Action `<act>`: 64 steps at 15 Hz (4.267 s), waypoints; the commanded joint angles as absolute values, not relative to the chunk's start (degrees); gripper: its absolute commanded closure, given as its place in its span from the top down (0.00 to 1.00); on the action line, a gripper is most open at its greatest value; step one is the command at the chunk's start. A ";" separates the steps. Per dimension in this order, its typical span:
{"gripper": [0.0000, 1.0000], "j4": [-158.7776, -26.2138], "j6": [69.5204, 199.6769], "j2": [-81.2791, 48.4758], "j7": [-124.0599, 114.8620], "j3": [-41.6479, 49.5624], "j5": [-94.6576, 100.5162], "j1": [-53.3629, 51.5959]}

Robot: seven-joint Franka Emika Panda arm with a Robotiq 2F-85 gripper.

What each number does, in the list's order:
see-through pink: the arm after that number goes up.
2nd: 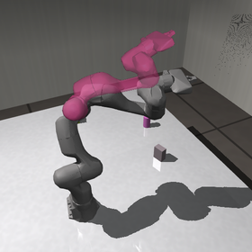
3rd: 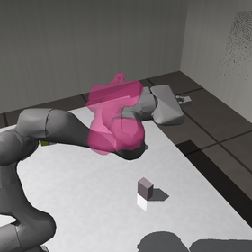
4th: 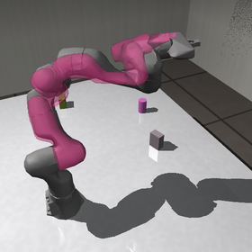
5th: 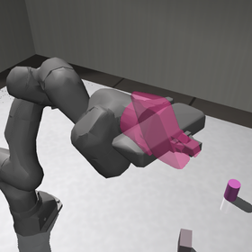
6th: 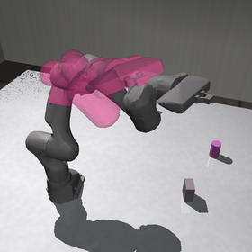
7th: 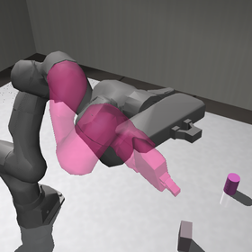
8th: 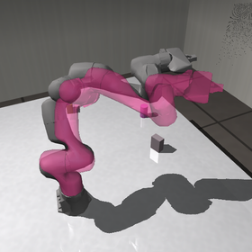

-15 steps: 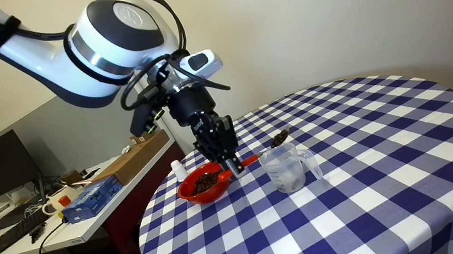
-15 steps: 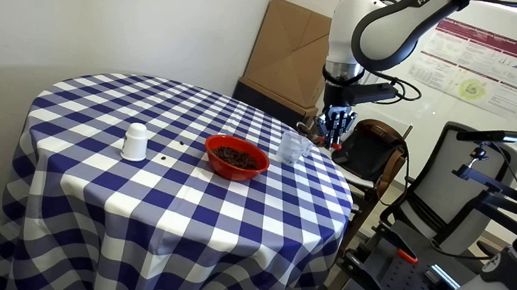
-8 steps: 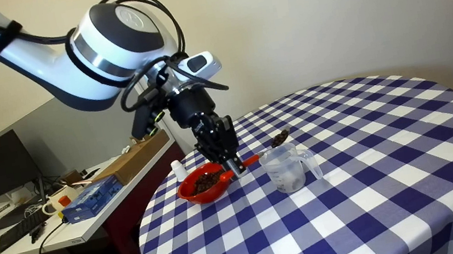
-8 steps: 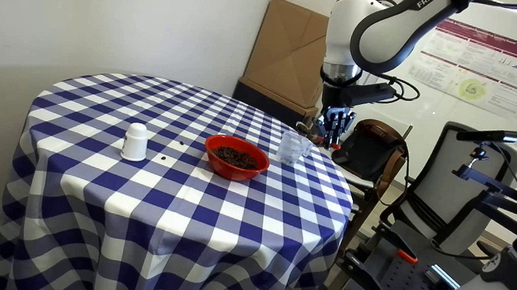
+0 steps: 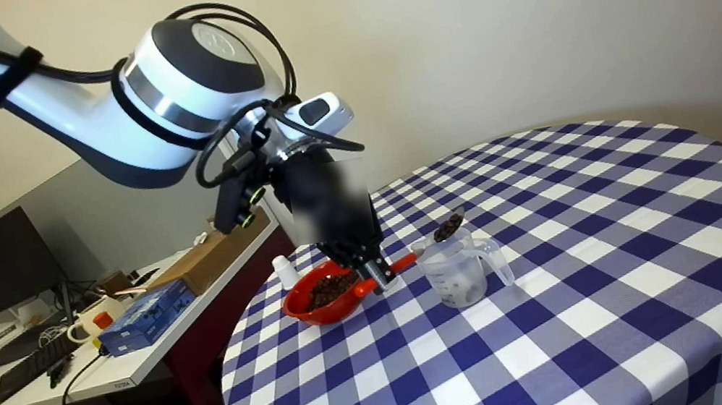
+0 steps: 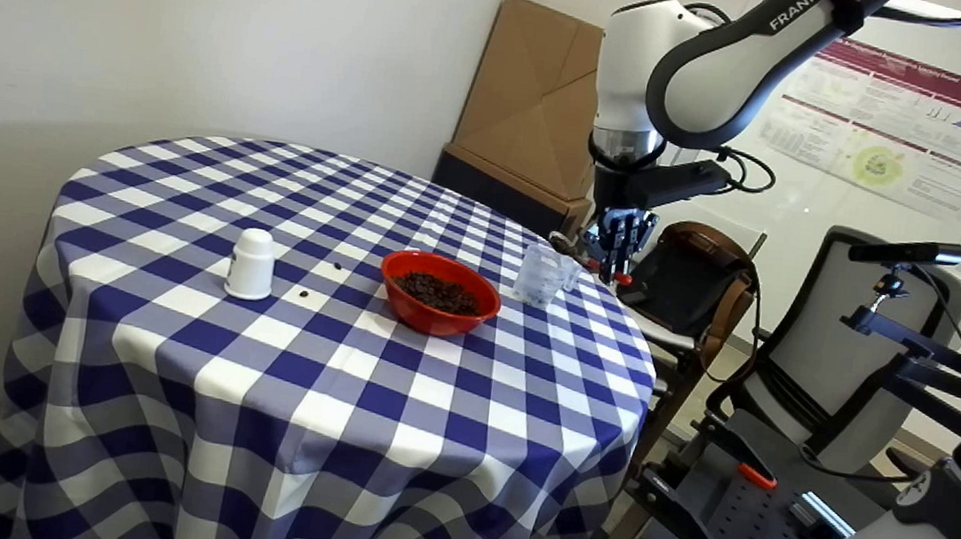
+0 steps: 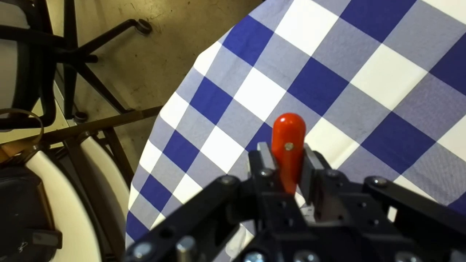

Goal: Spoon some of the content in the orange bowl and pour it into the transparent container

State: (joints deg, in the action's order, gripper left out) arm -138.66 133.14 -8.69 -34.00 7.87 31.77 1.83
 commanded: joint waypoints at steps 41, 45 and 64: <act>0.10 -138.30 126.67 -8.78 -45.89 5.36 49.11 -0.48; 0.10 -138.47 125.72 -8.71 -46.90 5.03 51.09 -0.47; 0.10 -139.07 118.80 -9.34 -50.99 2.73 57.67 -0.99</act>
State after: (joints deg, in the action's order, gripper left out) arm -138.83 121.09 -9.21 -48.86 3.30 55.83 -0.35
